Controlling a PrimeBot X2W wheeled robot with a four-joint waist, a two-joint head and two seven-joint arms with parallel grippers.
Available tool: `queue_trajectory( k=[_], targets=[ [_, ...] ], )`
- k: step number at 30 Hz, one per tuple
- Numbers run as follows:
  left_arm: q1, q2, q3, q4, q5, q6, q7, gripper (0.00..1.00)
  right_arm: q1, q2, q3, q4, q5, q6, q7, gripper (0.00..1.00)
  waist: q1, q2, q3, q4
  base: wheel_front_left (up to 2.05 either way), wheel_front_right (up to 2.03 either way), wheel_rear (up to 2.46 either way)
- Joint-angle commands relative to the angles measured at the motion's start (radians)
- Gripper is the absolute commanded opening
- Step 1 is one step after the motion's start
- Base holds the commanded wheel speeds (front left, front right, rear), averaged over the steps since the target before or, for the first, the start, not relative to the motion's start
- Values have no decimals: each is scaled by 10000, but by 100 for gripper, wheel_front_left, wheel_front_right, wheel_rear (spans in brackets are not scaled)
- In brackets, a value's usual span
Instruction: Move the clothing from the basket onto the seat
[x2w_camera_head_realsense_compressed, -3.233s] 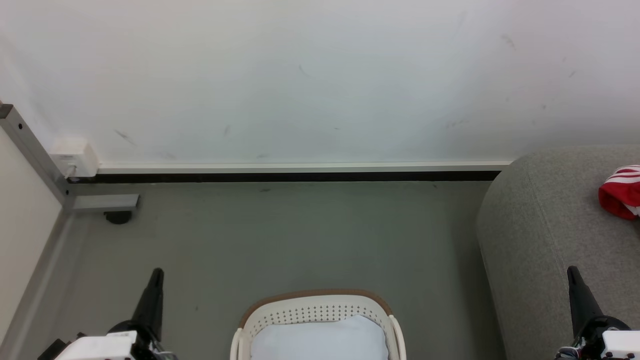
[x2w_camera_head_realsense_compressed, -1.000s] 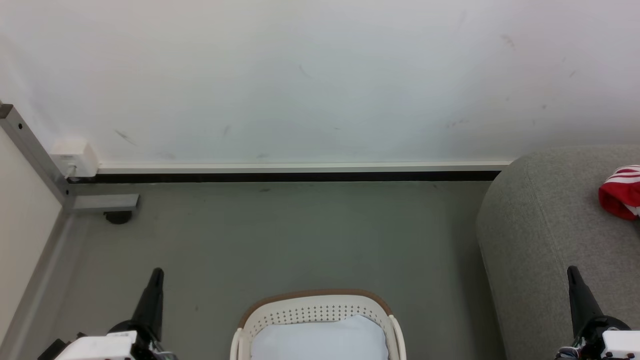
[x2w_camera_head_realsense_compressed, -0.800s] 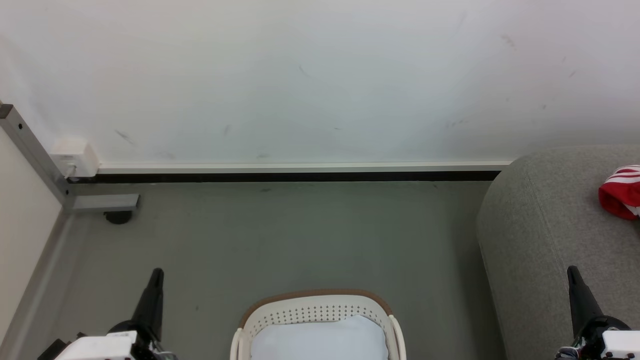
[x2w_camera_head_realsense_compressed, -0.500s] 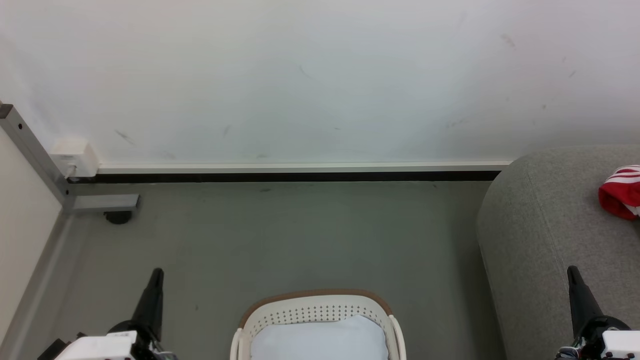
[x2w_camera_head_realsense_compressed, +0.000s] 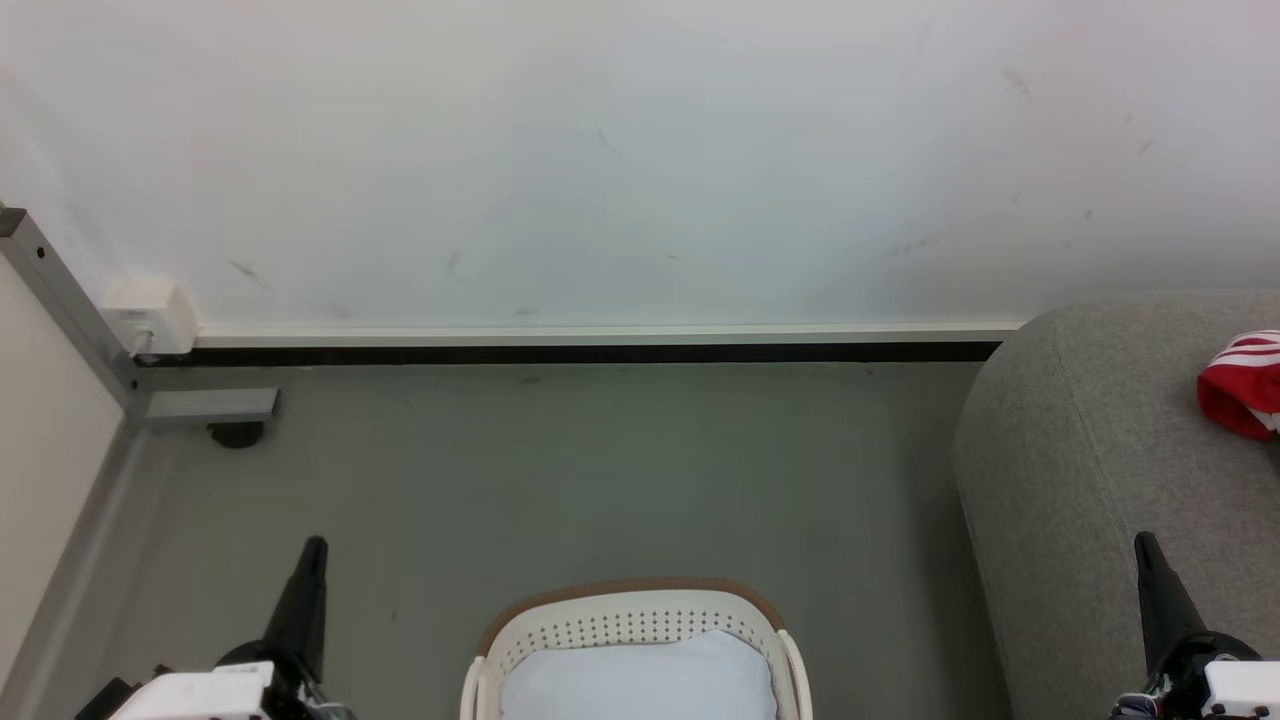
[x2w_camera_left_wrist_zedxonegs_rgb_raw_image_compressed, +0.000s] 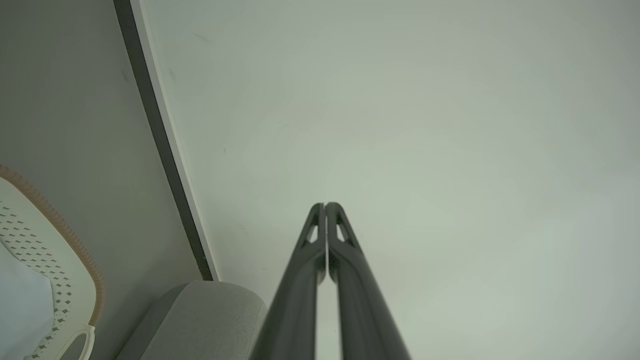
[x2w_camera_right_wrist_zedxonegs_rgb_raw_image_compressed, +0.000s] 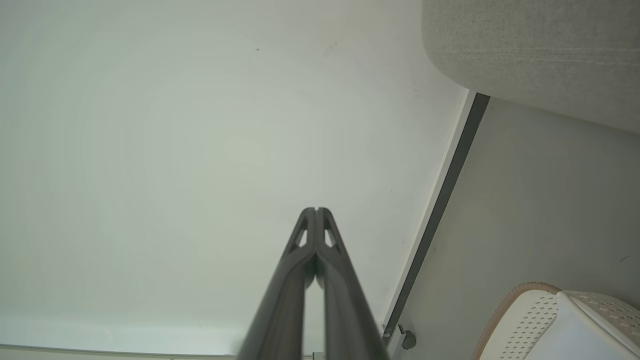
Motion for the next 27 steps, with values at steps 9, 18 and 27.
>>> queue_trajectory(
  k=[9,18,27],
  targets=[
    [-95,72,19,-31,-119,-40,33,0,-120,-71,-33,-46,21,-21,25,0,0,-1,0,0,0,0,0],
    [-95,72,19,-31,-120,-40,33,0,-120,-71,-33,-44,21,-21,25,0,0,-1,0,0,0,0,0],
    [-95,72,19,-31,-120,-40,33,0,-121,-71,-33,-44,21,-21,25,0,0,-1,0,0,0,0,0]
  ],
)
